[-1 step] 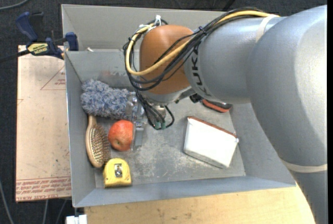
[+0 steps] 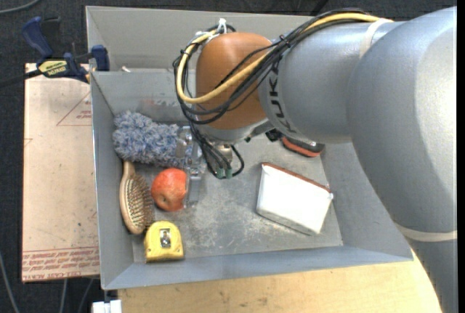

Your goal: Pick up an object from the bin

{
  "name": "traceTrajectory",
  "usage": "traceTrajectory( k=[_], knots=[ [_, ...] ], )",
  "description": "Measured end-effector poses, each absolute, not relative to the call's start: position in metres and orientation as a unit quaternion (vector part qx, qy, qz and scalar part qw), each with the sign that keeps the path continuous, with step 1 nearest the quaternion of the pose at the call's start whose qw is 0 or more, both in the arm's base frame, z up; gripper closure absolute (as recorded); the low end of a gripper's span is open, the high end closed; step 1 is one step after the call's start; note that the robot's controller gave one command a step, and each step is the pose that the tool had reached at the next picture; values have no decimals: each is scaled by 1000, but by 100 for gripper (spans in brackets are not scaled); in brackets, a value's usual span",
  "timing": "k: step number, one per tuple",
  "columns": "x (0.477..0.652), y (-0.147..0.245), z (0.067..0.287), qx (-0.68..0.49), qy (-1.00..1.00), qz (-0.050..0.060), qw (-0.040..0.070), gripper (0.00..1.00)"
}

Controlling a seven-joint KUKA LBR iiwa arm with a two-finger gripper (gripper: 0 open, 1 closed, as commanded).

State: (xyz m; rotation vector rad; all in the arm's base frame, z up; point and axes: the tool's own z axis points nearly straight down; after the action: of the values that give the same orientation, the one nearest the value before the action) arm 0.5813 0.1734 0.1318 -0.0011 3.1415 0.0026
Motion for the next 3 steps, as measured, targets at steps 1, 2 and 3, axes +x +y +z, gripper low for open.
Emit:
traceTrajectory(
  k=[1,2,3],
  knots=[
    [579,176,114,-27,1000,1,3,0],
    [567,190,71,-119,993,2,2,100],
    [567,190,71,-118,993,2,2,100]
  ],
)
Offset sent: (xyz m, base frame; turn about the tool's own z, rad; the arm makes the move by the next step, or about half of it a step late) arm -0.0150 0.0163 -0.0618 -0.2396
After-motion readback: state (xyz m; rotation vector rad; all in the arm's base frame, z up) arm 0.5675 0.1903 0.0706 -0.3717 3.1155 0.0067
